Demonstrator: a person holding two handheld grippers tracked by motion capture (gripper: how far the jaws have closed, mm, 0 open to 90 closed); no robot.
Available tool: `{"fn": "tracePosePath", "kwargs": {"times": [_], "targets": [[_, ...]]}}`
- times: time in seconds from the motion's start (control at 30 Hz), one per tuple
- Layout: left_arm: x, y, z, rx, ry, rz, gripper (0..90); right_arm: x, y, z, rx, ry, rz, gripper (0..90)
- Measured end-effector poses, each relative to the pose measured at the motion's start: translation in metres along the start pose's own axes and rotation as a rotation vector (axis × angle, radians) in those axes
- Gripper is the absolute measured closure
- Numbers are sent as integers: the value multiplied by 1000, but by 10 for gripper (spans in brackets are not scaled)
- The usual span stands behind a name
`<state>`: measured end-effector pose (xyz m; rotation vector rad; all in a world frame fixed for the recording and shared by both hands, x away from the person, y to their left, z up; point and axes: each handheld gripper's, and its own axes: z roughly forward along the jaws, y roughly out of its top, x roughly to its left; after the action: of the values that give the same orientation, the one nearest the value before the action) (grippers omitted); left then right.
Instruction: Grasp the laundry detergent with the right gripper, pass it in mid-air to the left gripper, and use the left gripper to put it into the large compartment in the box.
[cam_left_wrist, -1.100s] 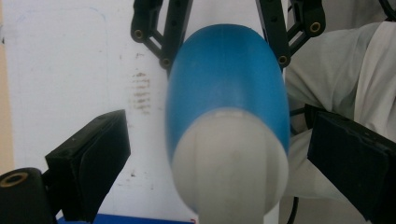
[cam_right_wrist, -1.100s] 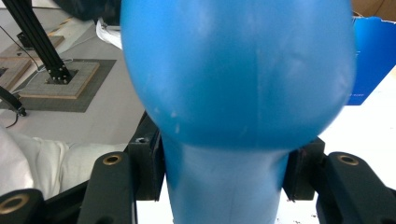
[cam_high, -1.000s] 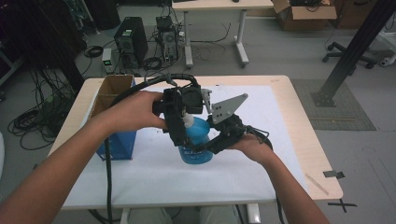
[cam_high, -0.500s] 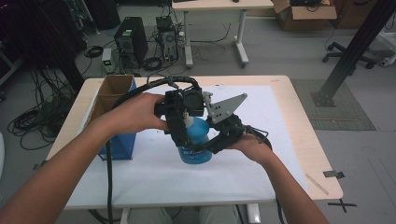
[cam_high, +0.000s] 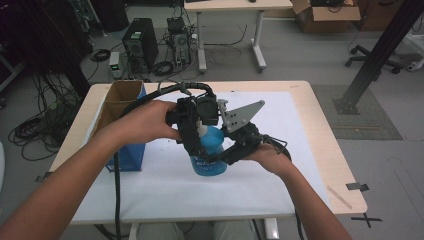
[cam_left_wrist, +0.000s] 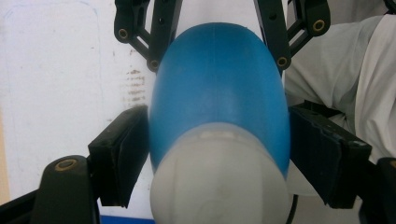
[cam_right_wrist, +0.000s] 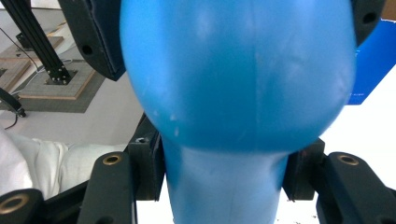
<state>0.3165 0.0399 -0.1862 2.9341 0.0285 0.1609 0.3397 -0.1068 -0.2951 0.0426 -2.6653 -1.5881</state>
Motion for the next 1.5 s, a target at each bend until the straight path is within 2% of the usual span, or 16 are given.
{"fn": "tracePosePath", "kwargs": {"times": [0.67, 1.23, 1.37, 1.4, 1.5], "targets": [[0, 2, 0, -1, 12, 5, 370, 1, 0, 0, 5, 0, -3, 433], [-2, 1, -3, -3, 19, 16, 379, 2, 2, 0, 6, 2, -13, 431], [-2, 1, -3, 6, 17, 9, 380, 2, 2, -2, 6, 0, -3, 376], [-1, 0, -2, 14, 15, 1, 380, 2, 2, -7, 17, -11, 5, 304], [-1, -2, -3, 17, 18, -8, 380, 2, -1, -14, 46, -19, 21, 252]]}}
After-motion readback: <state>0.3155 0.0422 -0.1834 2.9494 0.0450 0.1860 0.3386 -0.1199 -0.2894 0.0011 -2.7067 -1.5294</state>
